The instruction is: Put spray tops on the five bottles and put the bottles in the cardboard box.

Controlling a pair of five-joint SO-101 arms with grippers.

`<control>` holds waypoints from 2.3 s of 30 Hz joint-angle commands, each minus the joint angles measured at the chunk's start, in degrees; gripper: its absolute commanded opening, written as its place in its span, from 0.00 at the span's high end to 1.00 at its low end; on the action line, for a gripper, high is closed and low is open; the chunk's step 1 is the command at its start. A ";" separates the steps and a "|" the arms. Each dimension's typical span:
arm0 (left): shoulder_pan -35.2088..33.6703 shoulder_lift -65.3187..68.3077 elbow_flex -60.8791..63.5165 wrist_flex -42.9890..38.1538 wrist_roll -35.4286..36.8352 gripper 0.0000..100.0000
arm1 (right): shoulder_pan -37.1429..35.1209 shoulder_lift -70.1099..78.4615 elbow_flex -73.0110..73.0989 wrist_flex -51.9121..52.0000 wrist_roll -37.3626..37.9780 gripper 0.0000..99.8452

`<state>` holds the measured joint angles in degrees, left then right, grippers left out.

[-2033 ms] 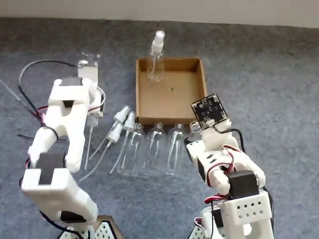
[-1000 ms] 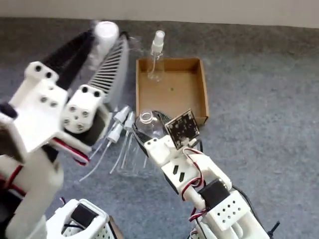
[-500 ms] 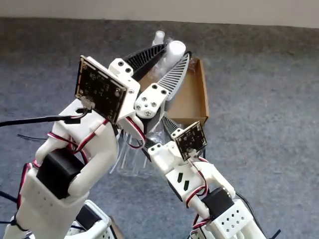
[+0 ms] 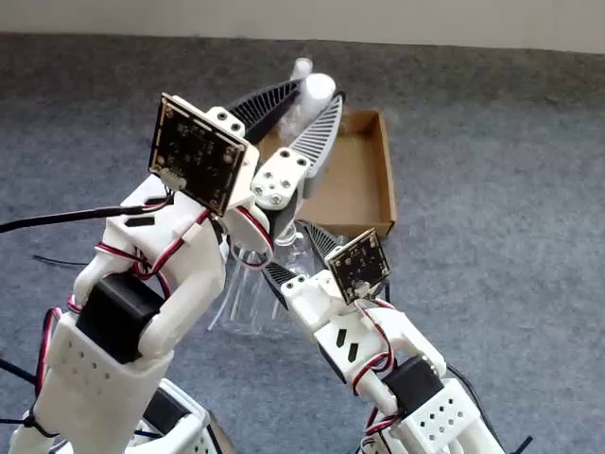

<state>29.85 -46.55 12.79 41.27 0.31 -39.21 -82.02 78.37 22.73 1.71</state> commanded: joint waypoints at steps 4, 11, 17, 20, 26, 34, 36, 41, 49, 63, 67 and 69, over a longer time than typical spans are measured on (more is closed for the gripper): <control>-0.57 -0.92 0.13 -1.32 0.44 0.99 | -0.22 -1.01 -1.19 0.22 -0.18 1.00; -0.57 -0.92 5.14 -2.02 0.44 0.99 | -0.22 -1.01 -1.19 0.22 -0.35 1.00; -0.57 -1.36 9.36 -1.85 0.44 0.99 | -0.22 -1.01 -1.36 0.22 -0.44 1.00; -0.57 -1.36 9.89 -1.67 0.35 0.99 | -0.22 -1.01 -1.27 0.22 -0.44 1.00; -1.01 -3.74 10.51 6.86 0.09 0.99 | 5.58 -1.01 -1.36 0.04 -6.95 1.00; -1.01 -5.23 16.22 7.74 -6.42 0.99 | 6.55 -1.01 -1.36 0.13 -7.38 1.00; -1.01 -5.58 17.36 8.00 -6.51 0.99 | 6.55 -1.01 -1.36 0.13 -7.38 1.00; -1.10 -5.76 17.27 9.93 -6.59 0.96 | 6.81 -1.01 -1.27 0.13 -7.38 1.00; -1.63 -5.76 9.63 19.08 -6.51 0.87 | 6.90 -1.01 -1.19 0.13 -7.38 1.00; -4.35 -5.23 2.07 23.21 -6.51 0.87 | 6.99 -1.01 -1.01 0.31 -7.30 1.00; -4.44 -5.23 4.79 23.38 -6.77 0.88 | 6.64 -1.01 -1.19 0.31 -3.25 1.00; -4.44 -5.23 7.43 21.71 -6.77 0.88 | 6.64 -1.01 -1.27 0.31 -1.93 1.00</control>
<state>25.80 -51.12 18.07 64.92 -6.20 -33.05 -82.02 78.37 22.73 -2.77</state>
